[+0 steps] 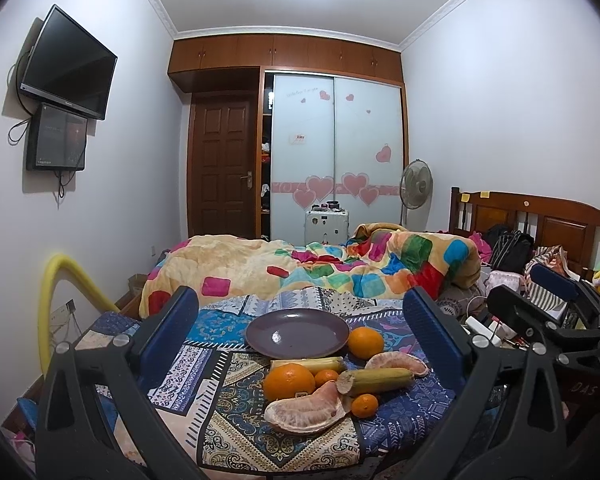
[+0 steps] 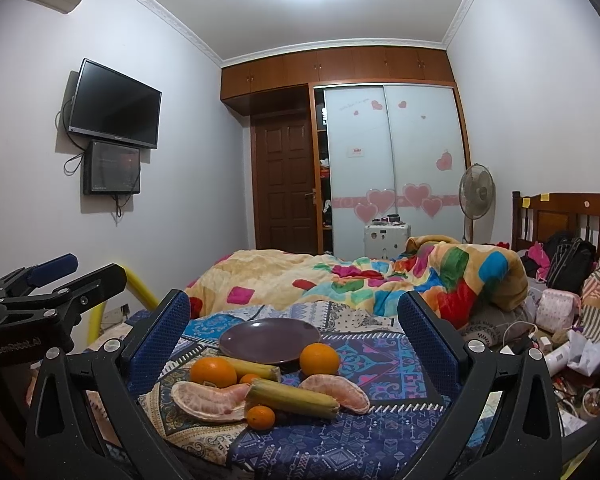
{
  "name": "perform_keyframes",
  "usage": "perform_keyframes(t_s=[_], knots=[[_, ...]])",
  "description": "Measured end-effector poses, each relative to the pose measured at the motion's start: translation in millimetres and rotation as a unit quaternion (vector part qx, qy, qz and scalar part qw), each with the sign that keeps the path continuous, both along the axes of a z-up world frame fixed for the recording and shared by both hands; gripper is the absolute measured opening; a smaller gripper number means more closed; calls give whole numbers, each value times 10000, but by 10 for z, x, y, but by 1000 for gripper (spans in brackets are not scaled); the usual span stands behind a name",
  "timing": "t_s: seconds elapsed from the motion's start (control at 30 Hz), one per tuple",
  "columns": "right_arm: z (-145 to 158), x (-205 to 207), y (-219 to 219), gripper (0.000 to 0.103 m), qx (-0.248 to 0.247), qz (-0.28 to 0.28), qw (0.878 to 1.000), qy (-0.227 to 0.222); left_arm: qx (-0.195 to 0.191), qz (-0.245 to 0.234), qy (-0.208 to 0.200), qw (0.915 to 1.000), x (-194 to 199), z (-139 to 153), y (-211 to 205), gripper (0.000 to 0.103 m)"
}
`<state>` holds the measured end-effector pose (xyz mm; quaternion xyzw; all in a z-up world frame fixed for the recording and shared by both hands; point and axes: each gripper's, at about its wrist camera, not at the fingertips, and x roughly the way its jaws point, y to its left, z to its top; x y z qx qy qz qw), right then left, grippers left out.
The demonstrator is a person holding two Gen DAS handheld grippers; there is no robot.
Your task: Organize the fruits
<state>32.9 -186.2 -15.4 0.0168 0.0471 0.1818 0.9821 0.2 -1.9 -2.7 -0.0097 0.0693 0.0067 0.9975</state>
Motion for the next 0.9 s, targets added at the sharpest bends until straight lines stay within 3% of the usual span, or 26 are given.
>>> perform_keyframes(t_s=[0.6,0.9], knots=[[-29,83,31,103,-12,39,10000,57,-37,4,22,10000,62,-48,60,103],[-320,343,81,103,-212,-31,9984,526,-97,2,535,9985,333,-332,177,103]])
